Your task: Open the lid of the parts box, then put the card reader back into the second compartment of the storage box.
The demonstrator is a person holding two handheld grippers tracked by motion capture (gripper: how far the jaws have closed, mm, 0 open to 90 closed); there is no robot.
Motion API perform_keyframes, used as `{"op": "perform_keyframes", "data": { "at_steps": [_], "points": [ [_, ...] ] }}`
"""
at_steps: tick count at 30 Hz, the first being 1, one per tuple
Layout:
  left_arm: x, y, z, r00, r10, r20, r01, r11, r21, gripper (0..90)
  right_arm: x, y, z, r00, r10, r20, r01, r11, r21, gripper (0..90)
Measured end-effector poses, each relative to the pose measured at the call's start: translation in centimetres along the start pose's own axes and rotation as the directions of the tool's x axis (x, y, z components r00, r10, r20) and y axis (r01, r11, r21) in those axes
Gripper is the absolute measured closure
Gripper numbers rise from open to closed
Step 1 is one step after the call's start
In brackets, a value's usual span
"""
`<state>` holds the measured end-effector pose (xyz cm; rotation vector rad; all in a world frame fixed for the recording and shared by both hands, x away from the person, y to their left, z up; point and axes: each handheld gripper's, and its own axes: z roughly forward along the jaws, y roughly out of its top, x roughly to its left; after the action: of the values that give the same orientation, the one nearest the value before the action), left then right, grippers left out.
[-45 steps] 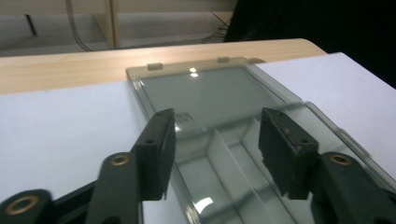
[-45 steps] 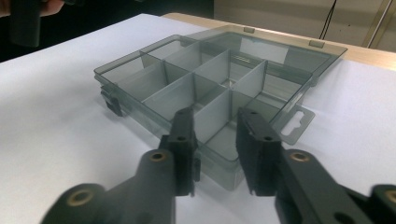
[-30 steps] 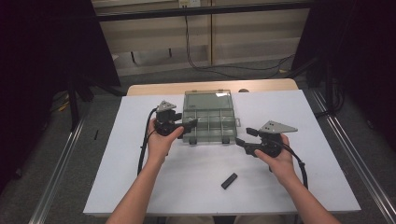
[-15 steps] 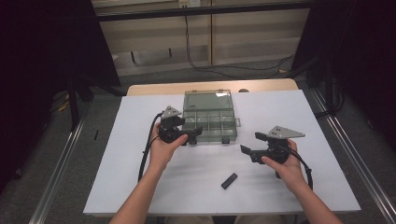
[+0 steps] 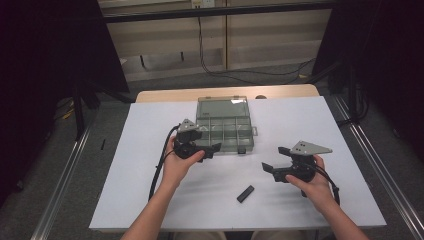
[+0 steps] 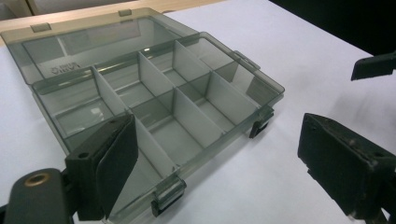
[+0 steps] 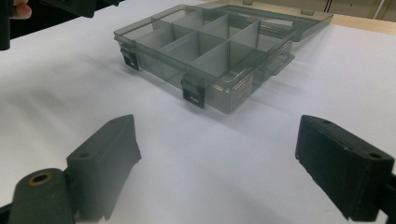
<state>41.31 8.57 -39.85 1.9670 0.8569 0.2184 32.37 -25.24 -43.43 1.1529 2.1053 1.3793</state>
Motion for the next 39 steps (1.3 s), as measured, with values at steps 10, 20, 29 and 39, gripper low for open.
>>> {"op": "perform_keyframes", "data": {
  "at_steps": [10, 20, 29, 39],
  "points": [
    [-1.1, -0.5, 0.0, 0.9994, 0.02, 0.026, -0.021, 0.9995, 0.021, 11.4, 0.0, -0.4, -0.7, 0.9999, 0.002, 0.01, -0.002, 1.0, -0.003, 11.1],
    [-1.9, -0.9, 0.1, 0.9975, 0.035, 0.062, -0.037, 0.9985, 0.04, 10.2, -0.4, -1.0, -1.7, 0.9996, 0.004, 0.026, -0.004, 1.0, -0.002, 10.1],
    [-2.7, -1.3, 0.6, 0.9961, 0.045, 0.076, -0.049, 0.9974, 0.053, 10.2, -0.9, -1.6, -2.7, 0.999, 0.01, 0.044, -0.009, 1.0, -0.022, 9.7],
    [-3.7, -1.6, 0.8, 0.9921, 0.072, 0.102, -0.08, 0.9937, 0.079, 9.5, -0.9, -1.8, -2.7, 0.9987, 0.007, 0.051, -0.007, 1.0, -0.014, 9.3]
  ]
}}
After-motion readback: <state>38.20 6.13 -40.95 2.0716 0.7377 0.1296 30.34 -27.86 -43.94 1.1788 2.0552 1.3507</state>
